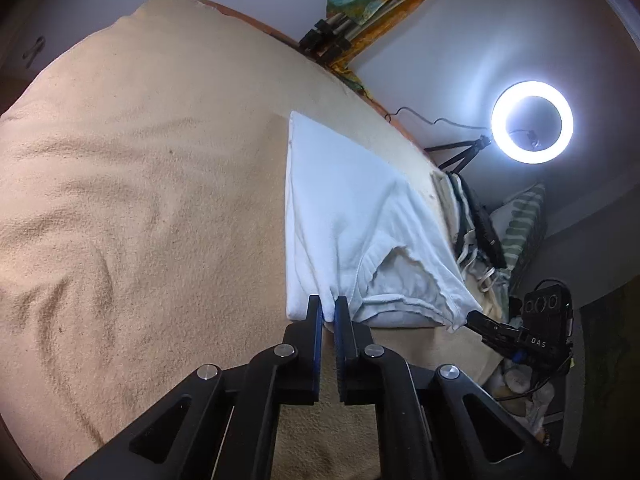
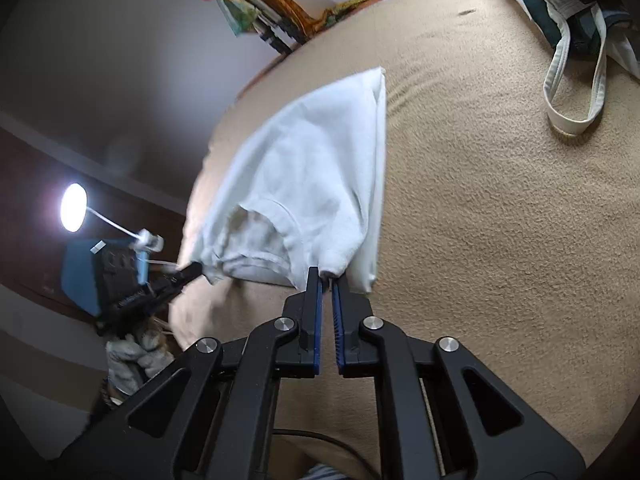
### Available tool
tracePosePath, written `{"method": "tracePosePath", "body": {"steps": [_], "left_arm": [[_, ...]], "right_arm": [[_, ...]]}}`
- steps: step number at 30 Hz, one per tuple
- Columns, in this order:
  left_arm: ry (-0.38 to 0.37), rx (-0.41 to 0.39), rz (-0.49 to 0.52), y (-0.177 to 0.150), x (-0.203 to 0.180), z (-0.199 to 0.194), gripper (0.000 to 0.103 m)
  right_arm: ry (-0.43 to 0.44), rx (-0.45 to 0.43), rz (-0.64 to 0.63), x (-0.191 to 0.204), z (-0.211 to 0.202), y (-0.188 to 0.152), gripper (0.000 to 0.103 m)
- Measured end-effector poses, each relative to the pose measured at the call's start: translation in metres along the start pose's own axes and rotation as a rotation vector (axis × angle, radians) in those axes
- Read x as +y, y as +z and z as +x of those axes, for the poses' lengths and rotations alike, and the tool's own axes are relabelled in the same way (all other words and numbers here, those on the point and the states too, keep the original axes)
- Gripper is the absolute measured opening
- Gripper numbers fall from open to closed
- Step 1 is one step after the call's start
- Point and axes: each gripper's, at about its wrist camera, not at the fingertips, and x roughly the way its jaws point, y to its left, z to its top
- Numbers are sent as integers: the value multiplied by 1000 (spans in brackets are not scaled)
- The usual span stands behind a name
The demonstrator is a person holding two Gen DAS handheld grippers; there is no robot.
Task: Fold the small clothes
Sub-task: 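Lower the folded white shirt onto the blanket and open both grippers, then close both grippers on the folded shirt's edge and lift it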
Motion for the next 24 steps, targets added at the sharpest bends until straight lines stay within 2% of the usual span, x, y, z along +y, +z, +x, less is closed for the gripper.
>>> {"method": "tracePosePath", "body": {"steps": [2,4,8,13,15,19,21,22,23,24], "left_arm": [[-2,-8,4,0,1,-6,2],[42,-4,24,-2,4,-4,2],[91,36,31,-9,11,10,2],[137,18,108,-9,-1,4,3],[166,15,138,-11,-3,2,11],[192,-7,155,-16,-3,-9,24],[193,-33,149,-17,-3,-18,32],[191,-45,142,-16,-3,-22,34],[185,-57,131,-16,-2,-25,40],[177,-67,118,-15,-2,-28,49]], "right_arm": [[35,-27,-13,4,-12,0,6],[35,-23,-18,2,-13,-1,6],[-69,61,-21,-6,11,-9,6],[-162,76,-96,2,13,-10,6],[-220,85,-132,4,13,-10,6],[-228,108,-135,-3,8,-7,9],[-236,82,-151,-4,0,-5,18],[-233,64,-158,-4,-4,-4,29],[-223,43,-163,-4,-8,-2,37],[-210,29,-163,-4,-11,0,39]]}}
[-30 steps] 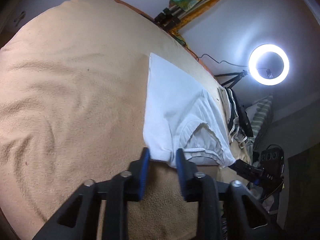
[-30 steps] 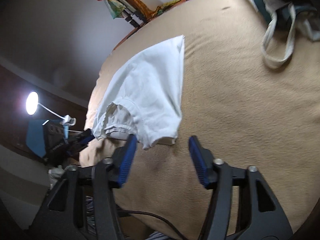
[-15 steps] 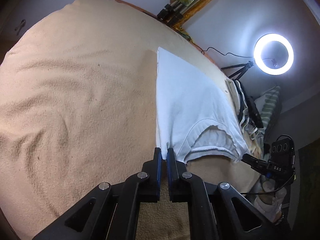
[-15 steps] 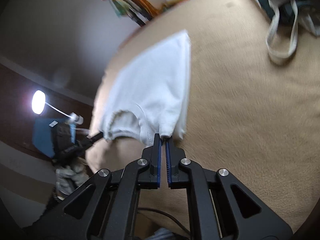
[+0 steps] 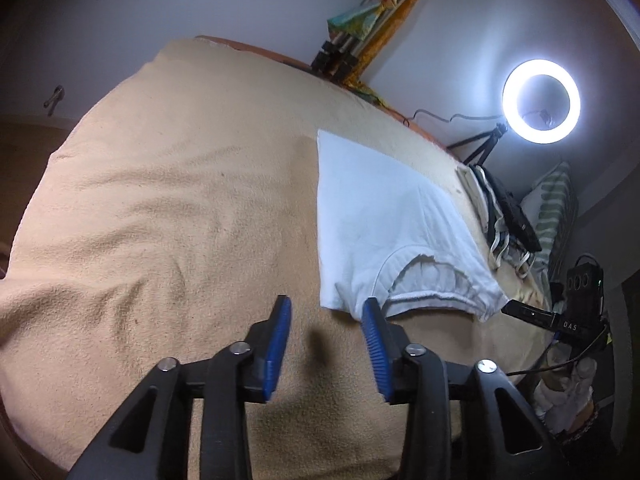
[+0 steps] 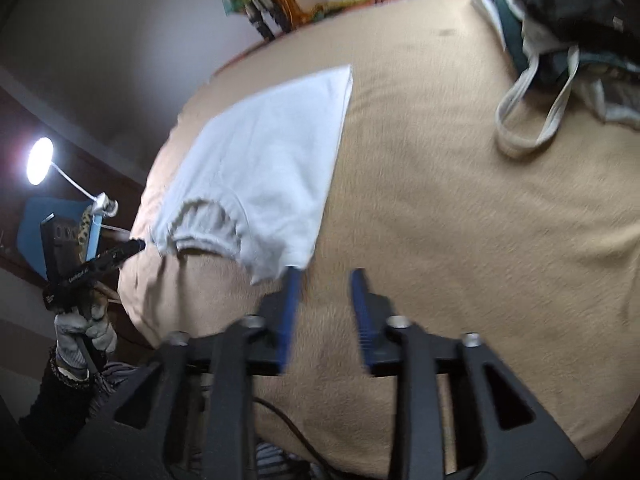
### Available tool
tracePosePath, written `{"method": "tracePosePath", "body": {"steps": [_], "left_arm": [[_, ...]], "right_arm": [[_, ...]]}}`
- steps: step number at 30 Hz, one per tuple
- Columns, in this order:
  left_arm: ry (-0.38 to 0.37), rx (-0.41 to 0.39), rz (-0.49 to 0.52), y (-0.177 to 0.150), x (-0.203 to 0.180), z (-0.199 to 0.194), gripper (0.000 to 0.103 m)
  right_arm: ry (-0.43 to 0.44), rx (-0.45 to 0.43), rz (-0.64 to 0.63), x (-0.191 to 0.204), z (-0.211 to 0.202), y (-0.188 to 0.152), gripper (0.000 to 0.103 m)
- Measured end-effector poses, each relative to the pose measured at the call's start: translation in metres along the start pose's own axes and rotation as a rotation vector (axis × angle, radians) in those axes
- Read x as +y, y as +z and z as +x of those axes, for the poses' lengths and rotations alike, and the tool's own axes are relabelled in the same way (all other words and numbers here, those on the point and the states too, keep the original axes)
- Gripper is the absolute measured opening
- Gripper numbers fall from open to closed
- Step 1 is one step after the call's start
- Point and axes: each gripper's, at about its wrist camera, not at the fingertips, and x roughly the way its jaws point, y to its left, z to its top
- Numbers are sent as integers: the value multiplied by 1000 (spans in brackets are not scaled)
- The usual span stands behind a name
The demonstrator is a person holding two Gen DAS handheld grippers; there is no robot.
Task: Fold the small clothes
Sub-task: 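Close both grippers on the folded shirt's edge and lift it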
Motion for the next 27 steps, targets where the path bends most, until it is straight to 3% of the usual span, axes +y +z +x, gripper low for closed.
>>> {"method": "tracePosePath", "body": {"steps": [3,5,7,20,24,27], "left_arm": [[-37,-17,-63,3,5,-3,62],[-65,-5,-113,5,10,0,64],[-93,9,-162,6,13,5,65],[-175,72,-322,9,16,41,64],[-193,87,-341,12,14,51,58],[-208,94,-359,14,14,58,52]], "right_arm": [[20,-40,-10,0,-5,9,48],[31,-59,-14,1,-7,16,61],[46,-64,-10,0,-7,22,64],[116,-34,91,-24,40,68,65],[126,-5,107,-28,59,82,64],[134,21,108,-29,75,92,57]]}}
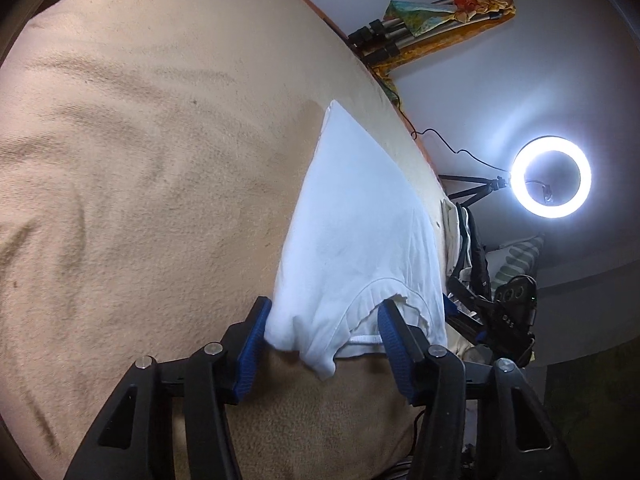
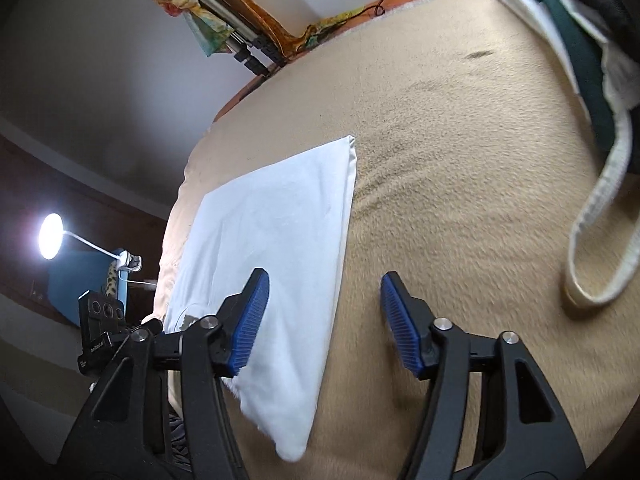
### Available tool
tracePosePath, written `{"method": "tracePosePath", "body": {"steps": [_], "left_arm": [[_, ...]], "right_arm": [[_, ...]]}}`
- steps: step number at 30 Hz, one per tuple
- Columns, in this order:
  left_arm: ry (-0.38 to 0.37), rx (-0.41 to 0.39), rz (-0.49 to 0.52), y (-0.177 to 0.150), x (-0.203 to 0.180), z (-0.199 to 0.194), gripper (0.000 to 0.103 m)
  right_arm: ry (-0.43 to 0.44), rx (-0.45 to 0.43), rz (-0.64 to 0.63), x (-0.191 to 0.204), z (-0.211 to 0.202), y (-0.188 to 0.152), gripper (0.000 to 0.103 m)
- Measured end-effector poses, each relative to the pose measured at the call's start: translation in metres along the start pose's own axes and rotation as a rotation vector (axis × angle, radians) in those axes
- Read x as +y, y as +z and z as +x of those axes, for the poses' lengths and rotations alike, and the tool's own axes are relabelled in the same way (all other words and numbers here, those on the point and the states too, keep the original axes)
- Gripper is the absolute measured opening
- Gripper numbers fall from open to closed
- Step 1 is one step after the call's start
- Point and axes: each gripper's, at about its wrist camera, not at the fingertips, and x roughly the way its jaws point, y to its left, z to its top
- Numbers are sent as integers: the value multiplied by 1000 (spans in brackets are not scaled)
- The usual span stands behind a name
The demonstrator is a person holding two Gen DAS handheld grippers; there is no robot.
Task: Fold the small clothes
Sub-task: 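Close both grippers on the folded shirt's edge and lift it, then carry the lifted shirt with both grippers toward the stack of folded clothes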
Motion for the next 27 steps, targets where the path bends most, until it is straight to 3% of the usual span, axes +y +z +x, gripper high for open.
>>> {"method": "tracePosePath", "body": {"steps": [12,16,19,27], "left_arm": [[-2,4,-19,15,-9,21,27],[22,-10,8,17,-16,23,16],[46,-26,48,14,-22,21,12],[102,-75,182,9,-46,13,8]], "right_arm": [[95,-26,45,-6,30,32,42],[81,-11,20,-1,37,37,32],[66,-7,-4,5,38,39,13],[-11,-37,-85,33,29,41,8]]}}
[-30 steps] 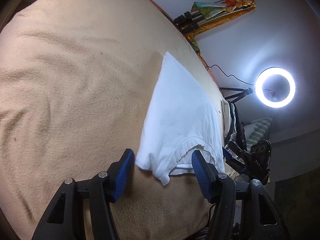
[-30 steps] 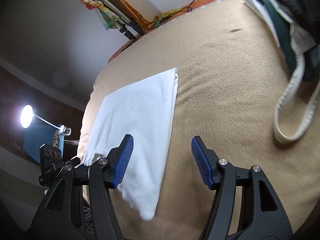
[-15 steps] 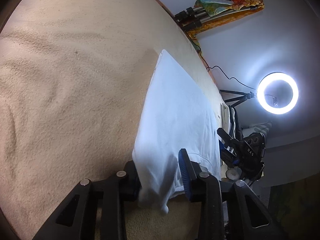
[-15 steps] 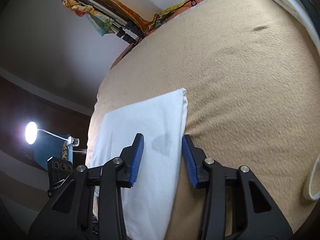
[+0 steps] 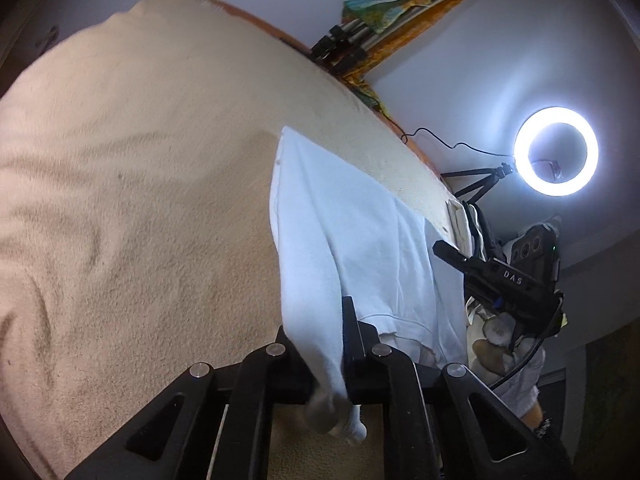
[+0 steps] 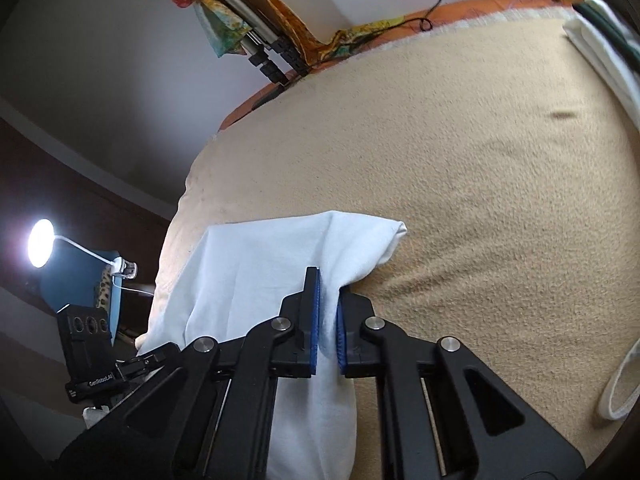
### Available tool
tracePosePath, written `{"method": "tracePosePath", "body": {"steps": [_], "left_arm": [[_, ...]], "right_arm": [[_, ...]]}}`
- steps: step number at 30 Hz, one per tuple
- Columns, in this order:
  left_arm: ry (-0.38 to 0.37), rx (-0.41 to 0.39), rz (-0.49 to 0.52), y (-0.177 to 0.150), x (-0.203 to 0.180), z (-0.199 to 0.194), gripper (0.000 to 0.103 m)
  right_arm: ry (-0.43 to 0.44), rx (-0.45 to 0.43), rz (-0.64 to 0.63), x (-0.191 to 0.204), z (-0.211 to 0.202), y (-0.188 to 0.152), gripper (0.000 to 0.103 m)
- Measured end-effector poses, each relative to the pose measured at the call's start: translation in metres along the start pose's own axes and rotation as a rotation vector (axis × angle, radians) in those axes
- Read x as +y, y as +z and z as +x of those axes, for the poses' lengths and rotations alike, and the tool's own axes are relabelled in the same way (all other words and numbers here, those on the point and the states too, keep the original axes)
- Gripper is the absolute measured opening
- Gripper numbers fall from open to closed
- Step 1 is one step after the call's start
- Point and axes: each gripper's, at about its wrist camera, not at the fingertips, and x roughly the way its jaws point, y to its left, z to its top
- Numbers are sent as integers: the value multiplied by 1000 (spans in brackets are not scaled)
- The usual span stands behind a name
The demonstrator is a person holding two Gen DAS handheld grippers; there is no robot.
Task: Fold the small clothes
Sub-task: 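Carry the lifted shirt with both grippers toward the stack of folded clothes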
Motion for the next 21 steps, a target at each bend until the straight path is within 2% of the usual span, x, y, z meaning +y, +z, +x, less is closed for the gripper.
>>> {"method": "tracePosePath", "body": {"steps": [6,12,21], "left_arm": [[-3,-31,81,0,-22,-7,7],[-39,-37,139,-1,-47,-8,6],[-95,-40,227,7,-102,10,6]], "right_arm": [[-10,-38,-49,23,-12,4,8],[-21,-73,-91,38,-30,10,7],[-55,-171,-80,22,-89,20,7]]}}
